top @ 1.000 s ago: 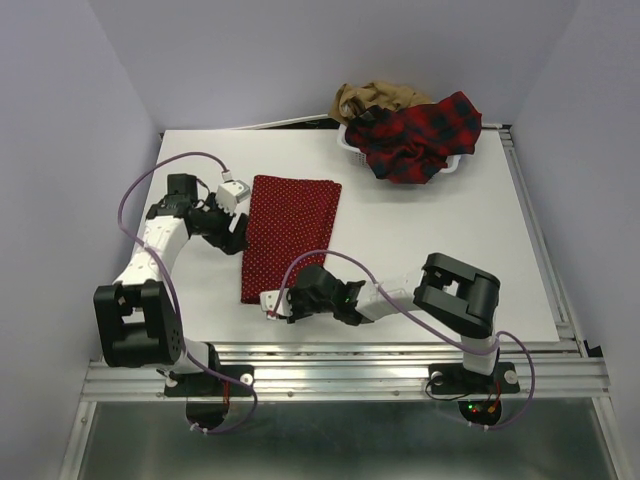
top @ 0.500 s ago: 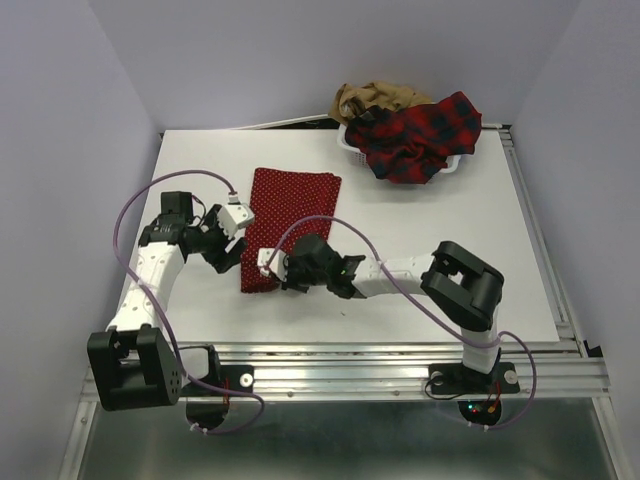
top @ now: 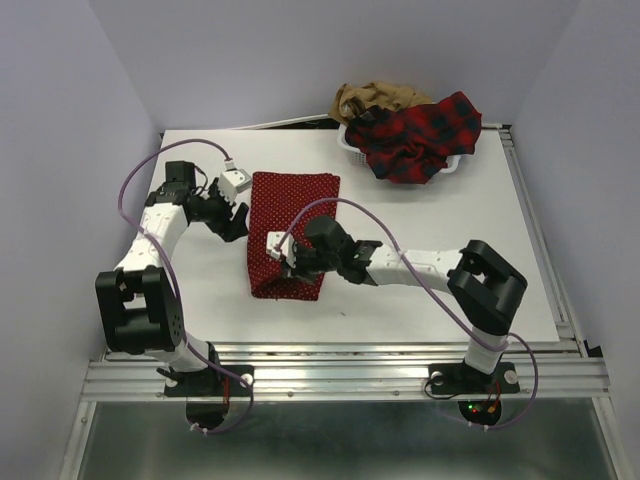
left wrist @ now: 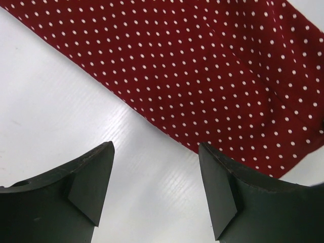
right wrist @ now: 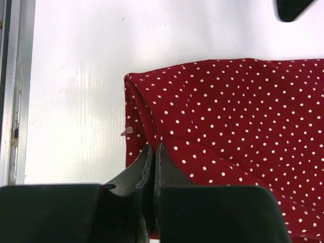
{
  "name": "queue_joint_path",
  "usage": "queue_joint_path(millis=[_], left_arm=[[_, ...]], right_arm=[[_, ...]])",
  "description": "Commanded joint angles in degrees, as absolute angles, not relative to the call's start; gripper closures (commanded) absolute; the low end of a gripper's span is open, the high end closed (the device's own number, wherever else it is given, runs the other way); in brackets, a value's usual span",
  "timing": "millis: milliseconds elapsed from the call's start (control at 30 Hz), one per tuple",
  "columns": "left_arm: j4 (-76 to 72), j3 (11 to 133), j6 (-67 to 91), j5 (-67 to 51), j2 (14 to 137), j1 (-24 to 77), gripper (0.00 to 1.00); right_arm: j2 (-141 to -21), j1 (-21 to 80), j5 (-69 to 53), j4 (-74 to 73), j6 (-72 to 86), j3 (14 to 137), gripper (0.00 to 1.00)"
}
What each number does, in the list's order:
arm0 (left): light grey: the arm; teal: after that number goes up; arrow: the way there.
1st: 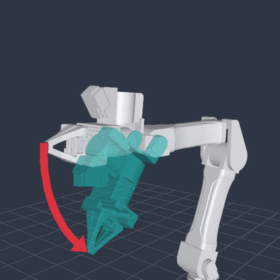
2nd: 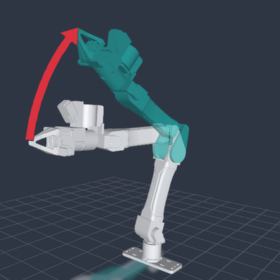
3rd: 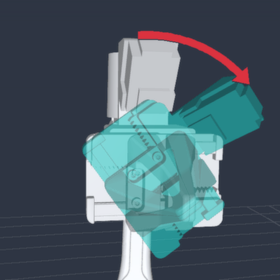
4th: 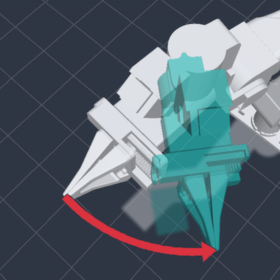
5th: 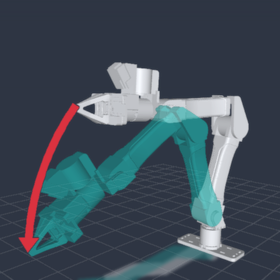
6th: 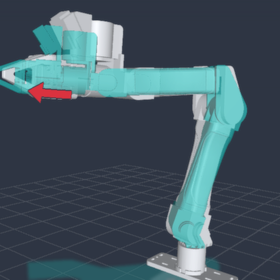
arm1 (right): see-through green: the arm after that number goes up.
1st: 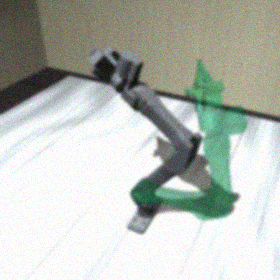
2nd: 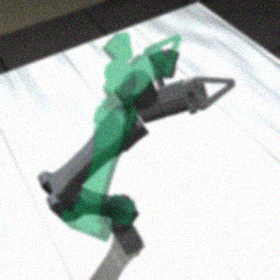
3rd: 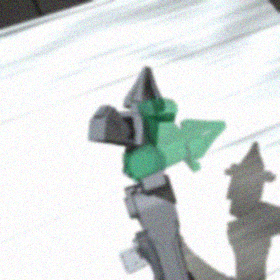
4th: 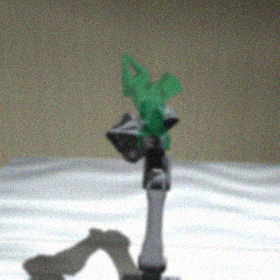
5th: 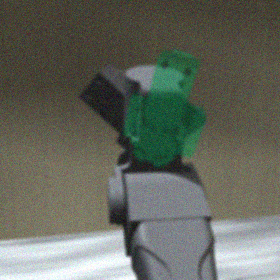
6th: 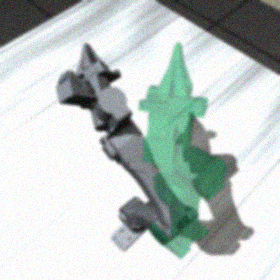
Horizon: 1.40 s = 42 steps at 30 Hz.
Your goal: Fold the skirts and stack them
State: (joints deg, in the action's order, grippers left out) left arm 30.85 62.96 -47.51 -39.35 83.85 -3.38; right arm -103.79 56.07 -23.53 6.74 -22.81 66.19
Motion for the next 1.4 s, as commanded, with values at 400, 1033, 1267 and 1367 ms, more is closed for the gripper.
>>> queue_joint_path(millis=[400,1033,1267,1367], left_arm=[[29.2,65.1,-44.4,-40.0,84.3,-3.5,0.22],[28.6,68.2,-42.1,-38.9,86.5,-3.7,0.22],[27.0,69.3,-39.5,-41.1,89.4,-3.5,0.22],[25.7,70.8,-36.1,-44.5,92.1,-3.3,0.23]], right_arm=[[-107.4,56.9,-22.7,-4.5,-30.5,64.7,0.52],[-117.1,60.2,-3.0,-4.2,-33.4,62.6,0.95],[-109.6,60.2,-12.4,-11.6,-27.7,68.2,0.99],[-106.5,60.2,-17.1,-15.6,-25.5,72.8,0.99]])
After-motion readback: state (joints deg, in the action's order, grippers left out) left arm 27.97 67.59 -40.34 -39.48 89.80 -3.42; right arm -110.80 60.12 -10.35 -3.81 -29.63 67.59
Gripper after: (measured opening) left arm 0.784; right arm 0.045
